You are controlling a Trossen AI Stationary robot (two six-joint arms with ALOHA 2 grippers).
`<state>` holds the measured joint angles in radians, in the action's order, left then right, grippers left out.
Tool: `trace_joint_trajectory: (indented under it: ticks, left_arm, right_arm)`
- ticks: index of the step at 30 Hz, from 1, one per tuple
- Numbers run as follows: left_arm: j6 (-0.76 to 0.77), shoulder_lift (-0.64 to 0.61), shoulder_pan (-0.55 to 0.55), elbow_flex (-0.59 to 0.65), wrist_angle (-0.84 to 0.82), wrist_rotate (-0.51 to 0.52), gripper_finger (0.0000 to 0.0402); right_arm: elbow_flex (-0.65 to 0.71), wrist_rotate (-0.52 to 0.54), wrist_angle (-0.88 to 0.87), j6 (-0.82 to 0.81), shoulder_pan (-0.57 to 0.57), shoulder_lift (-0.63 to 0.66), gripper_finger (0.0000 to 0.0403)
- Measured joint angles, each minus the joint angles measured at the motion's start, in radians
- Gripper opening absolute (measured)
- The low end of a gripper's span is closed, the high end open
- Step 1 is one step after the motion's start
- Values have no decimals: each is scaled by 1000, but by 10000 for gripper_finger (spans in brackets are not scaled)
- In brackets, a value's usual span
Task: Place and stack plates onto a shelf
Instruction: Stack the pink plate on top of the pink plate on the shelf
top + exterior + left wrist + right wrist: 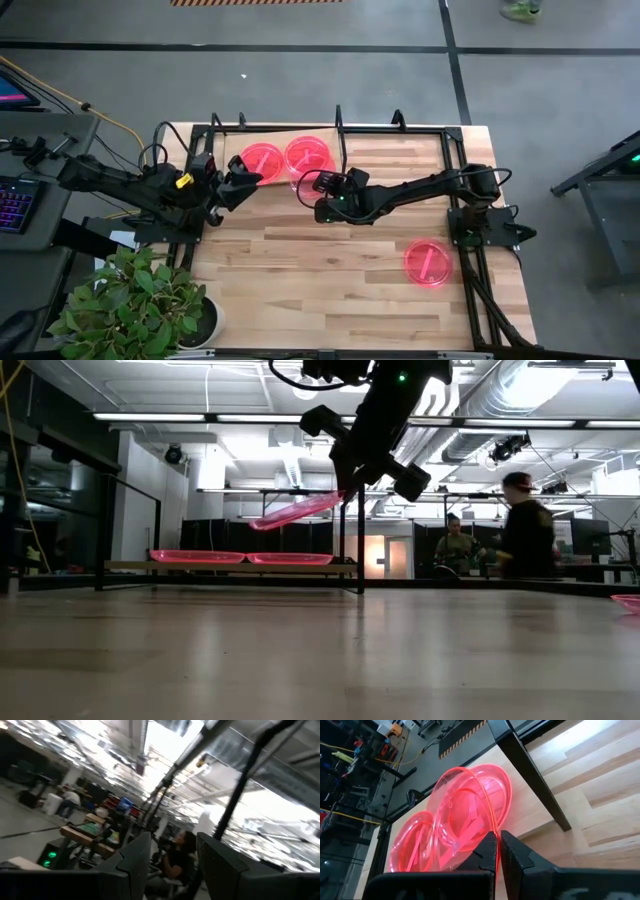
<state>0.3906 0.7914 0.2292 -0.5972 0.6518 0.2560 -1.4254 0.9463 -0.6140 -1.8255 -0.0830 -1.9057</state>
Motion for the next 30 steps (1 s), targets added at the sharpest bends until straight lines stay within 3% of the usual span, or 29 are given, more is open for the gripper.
trace_joint_trajectory:
  ticks: [7,16,25,30]
  left_arm:
    - [-44,5,-36,0,-5,-169,149]
    - [-36,-14,-68,0,-8,-169,149]
    - [0,-21,-99,0,6,-141,149]
    - [11,-21,-99,0,5,-138,149]
  right_arm:
    - [0,14,3,-12,6,0,0]
    - [1,-11,69,-9,64,-30,0]
    - [2,-7,153,-261,152,-146,0]
    - [2,-30,233,-275,163,-184,0]
